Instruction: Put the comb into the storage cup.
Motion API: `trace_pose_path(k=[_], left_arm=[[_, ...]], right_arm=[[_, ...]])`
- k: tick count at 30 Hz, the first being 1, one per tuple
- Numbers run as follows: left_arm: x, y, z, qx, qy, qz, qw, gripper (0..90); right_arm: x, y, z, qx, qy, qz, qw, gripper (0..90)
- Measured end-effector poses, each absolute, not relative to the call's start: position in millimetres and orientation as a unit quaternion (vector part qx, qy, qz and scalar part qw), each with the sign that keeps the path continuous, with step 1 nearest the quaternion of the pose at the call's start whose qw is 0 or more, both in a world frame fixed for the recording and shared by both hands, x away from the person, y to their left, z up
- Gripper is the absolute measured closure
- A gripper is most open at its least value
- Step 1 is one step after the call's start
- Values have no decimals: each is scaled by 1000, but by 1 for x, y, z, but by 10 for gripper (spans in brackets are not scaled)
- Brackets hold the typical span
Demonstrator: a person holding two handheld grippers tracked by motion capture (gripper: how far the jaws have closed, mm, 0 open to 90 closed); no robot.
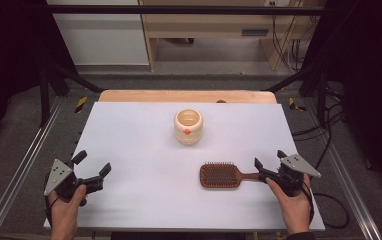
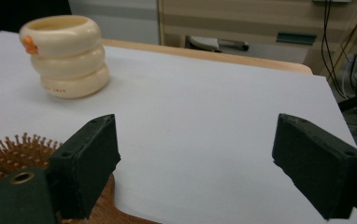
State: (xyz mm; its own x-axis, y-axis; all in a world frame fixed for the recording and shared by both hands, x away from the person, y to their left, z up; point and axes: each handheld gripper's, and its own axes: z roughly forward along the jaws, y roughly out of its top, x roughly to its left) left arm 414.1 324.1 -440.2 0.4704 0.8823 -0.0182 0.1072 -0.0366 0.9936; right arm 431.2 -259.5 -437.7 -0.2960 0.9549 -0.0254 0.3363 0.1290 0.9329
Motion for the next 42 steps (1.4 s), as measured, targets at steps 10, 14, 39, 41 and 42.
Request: trace_pose_path(k=[10, 14, 39, 41, 42], left_arm=[[415, 324, -441, 638, 389, 337, 573, 20], [414, 324, -441, 638, 390, 337, 573, 20], [414, 324, -441, 638, 391, 339, 570, 22], [414, 324, -441, 636, 393, 340, 570, 23], [414, 324, -441, 636, 394, 340, 570, 23]], right_arm=[[443, -253, -438, 492, 700, 405, 322, 343], [447, -252, -439, 495, 702, 402, 317, 473], [451, -249, -452, 497, 736, 363, 281, 844], [451, -249, -453, 498, 739, 360, 275, 858], [451, -249, -453, 499, 742, 358, 271, 863]])
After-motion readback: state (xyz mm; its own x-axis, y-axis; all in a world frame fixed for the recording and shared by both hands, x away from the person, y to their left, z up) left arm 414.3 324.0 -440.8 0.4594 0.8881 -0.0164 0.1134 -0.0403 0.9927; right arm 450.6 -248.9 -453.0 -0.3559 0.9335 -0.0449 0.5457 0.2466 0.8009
